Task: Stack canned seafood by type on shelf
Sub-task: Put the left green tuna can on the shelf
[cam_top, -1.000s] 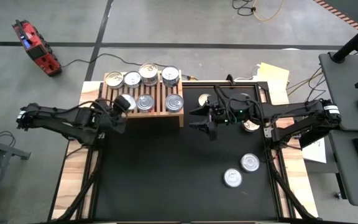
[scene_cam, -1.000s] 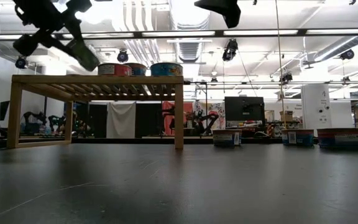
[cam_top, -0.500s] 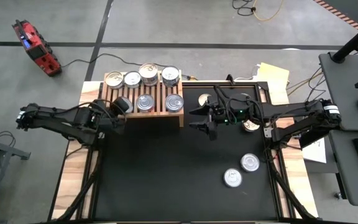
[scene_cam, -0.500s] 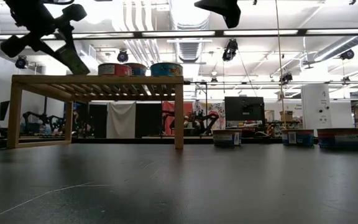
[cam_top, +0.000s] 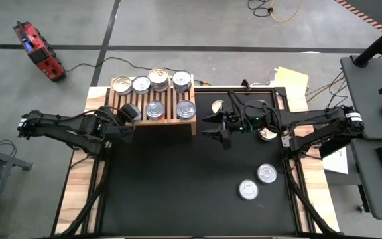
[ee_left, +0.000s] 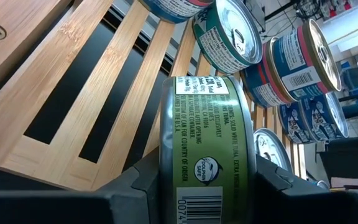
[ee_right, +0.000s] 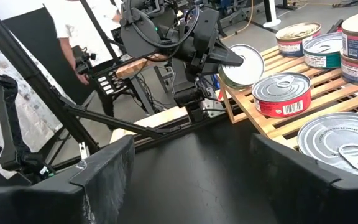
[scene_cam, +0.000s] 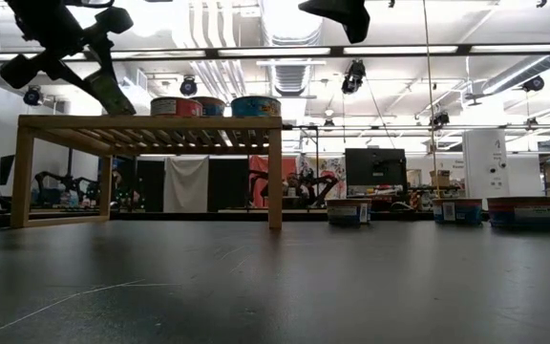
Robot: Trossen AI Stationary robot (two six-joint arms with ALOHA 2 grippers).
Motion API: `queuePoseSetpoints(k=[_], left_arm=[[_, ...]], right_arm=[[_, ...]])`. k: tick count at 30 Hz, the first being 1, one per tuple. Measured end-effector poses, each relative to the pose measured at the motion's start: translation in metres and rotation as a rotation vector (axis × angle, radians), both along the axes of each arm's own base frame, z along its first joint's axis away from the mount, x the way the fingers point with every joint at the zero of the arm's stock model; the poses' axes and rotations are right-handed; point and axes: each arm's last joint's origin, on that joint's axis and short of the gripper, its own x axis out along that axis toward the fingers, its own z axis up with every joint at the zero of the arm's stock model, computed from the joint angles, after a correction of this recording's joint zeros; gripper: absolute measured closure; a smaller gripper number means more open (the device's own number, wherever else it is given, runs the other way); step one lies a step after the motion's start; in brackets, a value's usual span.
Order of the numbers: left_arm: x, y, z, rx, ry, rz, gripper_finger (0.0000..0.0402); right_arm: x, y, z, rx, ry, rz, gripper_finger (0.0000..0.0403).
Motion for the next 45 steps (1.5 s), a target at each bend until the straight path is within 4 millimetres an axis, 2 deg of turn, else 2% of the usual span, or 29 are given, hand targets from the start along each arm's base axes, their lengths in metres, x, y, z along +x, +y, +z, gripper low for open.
queuePoseSetpoints(k=[9, 15, 25, 35, 45], left_arm=[[0.0, 0.0, -0.0001, -0.004, -0.004, 0.002, 0.0262], [0.0002, -0.0005, -0.0008, -0.035, -0.002, -0.005, 0.0226], [0.0006, -0.0008, -0.0012, -0.067, -0.002, -0.013, 0.0165], [-0.0001, -0.0008, 0.0009, -0.076, -0.003, -0.016, 0.0128], [-0.0014, 0.006, 0.0027, -0.069, 0.002, 0.033, 0.0111]], right_arm=[[0.0001, 0.0, -0.0001, 0.0, 0.0, 0.0, 0.0081], [0.0002, 0.0, -0.0002, 0.008, 0.001, -0.002, 0.009], [0.0002, 0.0, -0.0003, 0.02, 0.001, -0.003, 0.0078], [0.0002, 0.0, -0.0003, 0.019, 0.001, -0.003, 0.009], [0.0002, -0.0002, -0.0003, 0.016, 0.001, -0.01, 0.0078]])
